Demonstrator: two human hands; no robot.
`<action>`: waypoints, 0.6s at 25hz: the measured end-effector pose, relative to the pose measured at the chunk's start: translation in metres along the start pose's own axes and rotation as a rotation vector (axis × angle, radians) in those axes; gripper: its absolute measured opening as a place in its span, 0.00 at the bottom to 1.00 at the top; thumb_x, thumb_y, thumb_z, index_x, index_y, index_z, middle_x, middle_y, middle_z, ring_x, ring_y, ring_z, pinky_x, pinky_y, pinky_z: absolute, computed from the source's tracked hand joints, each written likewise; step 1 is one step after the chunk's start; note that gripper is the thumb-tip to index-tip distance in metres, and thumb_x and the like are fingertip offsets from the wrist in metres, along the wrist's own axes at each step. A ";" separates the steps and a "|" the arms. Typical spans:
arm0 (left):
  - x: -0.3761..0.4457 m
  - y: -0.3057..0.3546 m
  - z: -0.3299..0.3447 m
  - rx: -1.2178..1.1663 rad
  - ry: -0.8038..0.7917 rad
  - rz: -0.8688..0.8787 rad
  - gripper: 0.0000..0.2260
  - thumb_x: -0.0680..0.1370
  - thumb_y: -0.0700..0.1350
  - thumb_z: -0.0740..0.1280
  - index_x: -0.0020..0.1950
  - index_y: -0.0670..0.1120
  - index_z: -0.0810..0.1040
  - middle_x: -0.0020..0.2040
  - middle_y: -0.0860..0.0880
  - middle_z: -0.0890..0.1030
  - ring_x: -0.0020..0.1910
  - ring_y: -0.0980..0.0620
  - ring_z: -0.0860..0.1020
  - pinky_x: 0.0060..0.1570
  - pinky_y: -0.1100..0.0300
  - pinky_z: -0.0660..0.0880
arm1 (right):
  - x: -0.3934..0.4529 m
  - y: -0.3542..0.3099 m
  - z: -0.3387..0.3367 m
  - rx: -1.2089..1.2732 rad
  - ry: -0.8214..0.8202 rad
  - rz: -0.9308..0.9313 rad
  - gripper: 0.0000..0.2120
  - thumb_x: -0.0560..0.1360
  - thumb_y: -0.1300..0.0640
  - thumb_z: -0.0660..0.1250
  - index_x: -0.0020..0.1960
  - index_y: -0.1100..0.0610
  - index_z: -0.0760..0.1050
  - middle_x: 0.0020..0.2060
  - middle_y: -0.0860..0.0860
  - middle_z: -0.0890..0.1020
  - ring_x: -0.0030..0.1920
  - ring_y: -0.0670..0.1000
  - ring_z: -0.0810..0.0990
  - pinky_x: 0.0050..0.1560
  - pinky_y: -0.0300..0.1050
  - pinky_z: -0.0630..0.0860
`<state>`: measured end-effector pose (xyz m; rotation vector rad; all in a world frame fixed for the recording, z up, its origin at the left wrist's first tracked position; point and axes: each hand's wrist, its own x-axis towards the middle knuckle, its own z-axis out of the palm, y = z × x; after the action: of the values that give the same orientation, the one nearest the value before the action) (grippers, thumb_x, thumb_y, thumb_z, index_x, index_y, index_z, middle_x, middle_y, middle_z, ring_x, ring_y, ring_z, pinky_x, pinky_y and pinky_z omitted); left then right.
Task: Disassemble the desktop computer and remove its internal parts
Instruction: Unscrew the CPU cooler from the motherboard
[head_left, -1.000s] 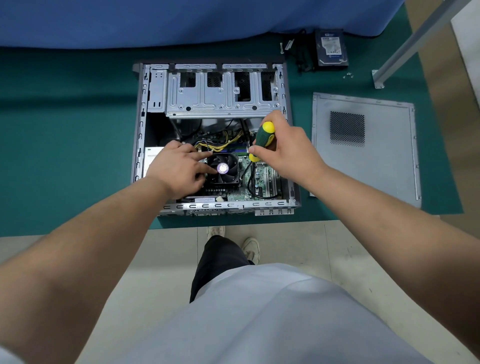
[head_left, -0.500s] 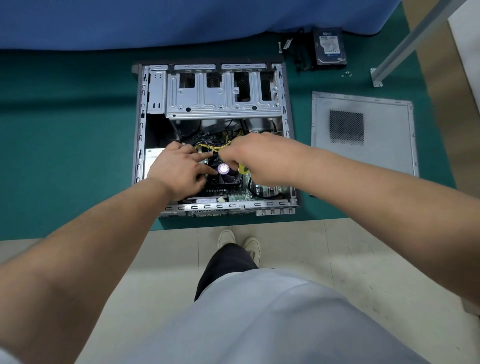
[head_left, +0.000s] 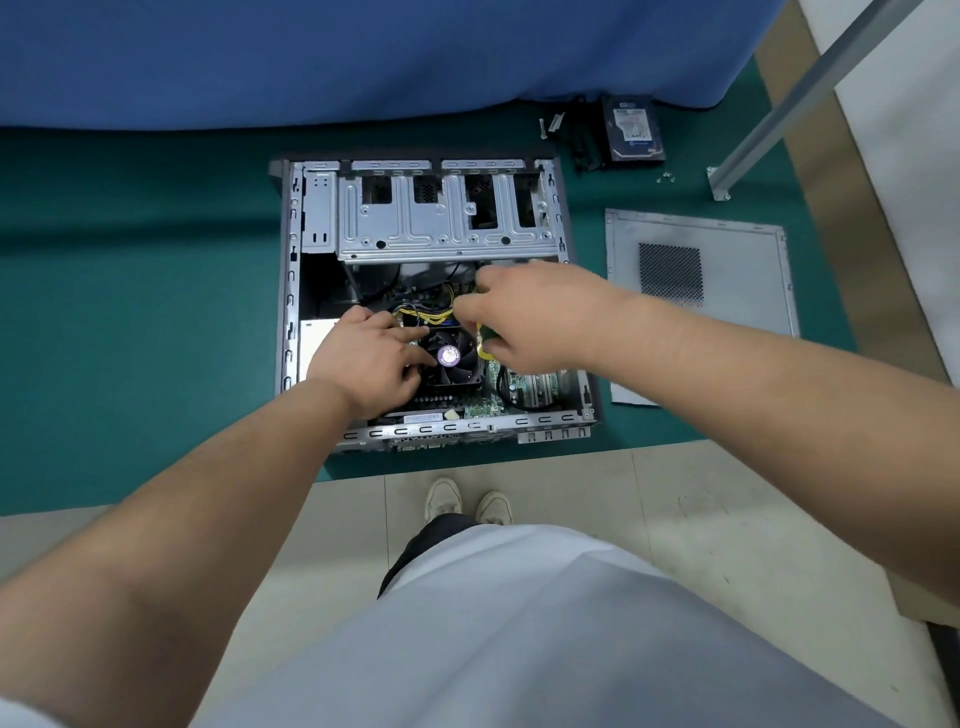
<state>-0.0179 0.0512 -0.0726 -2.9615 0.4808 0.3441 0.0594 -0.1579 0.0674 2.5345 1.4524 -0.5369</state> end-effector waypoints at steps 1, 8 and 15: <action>0.000 0.000 0.000 -0.005 0.005 -0.001 0.20 0.80 0.60 0.54 0.69 0.69 0.75 0.76 0.60 0.71 0.67 0.53 0.72 0.63 0.51 0.65 | 0.001 -0.007 0.006 -0.008 0.058 0.135 0.17 0.82 0.42 0.57 0.64 0.51 0.70 0.40 0.49 0.70 0.43 0.58 0.75 0.36 0.49 0.66; 0.000 -0.002 0.004 -0.028 0.017 0.000 0.19 0.80 0.60 0.54 0.67 0.67 0.78 0.75 0.60 0.73 0.68 0.54 0.72 0.61 0.51 0.64 | 0.007 -0.014 0.010 -0.027 0.057 0.064 0.09 0.82 0.54 0.64 0.61 0.53 0.71 0.49 0.52 0.74 0.50 0.58 0.77 0.40 0.49 0.68; 0.000 -0.004 0.005 -0.051 0.015 0.000 0.20 0.80 0.60 0.53 0.67 0.66 0.78 0.75 0.60 0.72 0.68 0.53 0.72 0.64 0.50 0.65 | 0.004 -0.021 0.015 0.085 0.116 0.314 0.22 0.83 0.37 0.53 0.65 0.53 0.66 0.32 0.49 0.65 0.37 0.57 0.71 0.30 0.46 0.62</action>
<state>-0.0171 0.0559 -0.0767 -3.0154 0.4804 0.3389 0.0400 -0.1488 0.0529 2.8273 1.0501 -0.4133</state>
